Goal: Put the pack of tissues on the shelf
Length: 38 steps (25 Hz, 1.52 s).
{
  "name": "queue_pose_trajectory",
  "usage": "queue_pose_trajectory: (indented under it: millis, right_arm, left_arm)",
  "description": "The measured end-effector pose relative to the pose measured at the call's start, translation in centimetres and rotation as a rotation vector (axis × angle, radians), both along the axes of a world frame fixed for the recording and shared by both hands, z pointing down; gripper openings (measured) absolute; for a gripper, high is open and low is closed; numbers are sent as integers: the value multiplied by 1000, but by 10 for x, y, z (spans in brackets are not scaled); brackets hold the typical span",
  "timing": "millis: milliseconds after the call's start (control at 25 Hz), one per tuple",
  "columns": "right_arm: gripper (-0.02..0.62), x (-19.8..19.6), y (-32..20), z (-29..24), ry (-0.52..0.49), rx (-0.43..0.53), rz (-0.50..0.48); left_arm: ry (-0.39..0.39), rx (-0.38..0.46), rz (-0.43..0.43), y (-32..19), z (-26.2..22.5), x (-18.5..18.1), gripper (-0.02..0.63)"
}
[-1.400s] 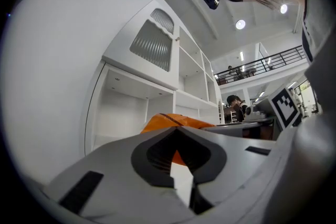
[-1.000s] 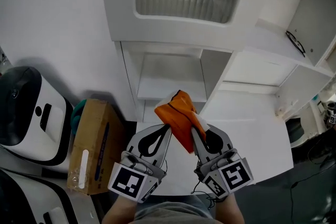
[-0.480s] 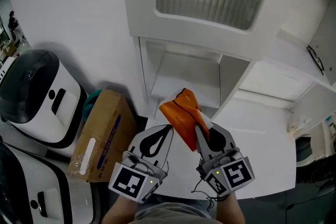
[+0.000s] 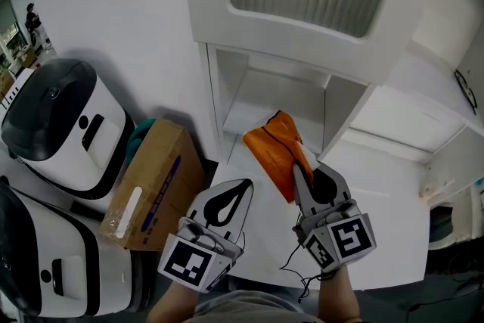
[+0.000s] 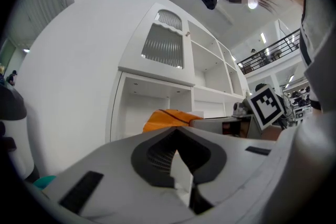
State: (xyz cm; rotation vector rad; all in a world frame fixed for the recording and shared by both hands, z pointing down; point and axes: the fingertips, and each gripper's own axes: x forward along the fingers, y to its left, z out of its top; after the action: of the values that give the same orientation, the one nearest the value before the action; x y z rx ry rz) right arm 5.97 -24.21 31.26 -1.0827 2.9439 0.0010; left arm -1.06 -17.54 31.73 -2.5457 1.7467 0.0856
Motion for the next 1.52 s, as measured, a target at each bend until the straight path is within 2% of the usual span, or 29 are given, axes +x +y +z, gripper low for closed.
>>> queue_pose_trajectory:
  millis: [160, 280, 520, 720, 840, 1520]
  right_arm:
    - [49, 0, -11, -5, 10, 13, 7]
    - [49, -2, -19, -8, 16, 21, 12]
    - [49, -8, -34, -12, 19, 26, 31]
    - [49, -16, -45, -17, 20, 34, 42]
    - [49, -22, -53, -20, 24, 38, 48]
    - [51, -47, -89, -17, 42, 43, 69]
  left_arm:
    - [3, -21, -17, 2, 1, -1, 31]
    - [-3, 0, -33, 3, -2, -6, 31]
    - [1, -84, -39, 4, 6, -12, 31]
    - [-4, -60, -58, 1, 3, -24, 31]
    - [7, -83, -70, 0, 4, -31, 31]
    - [19, -92, -117, -10, 7, -65, 31]
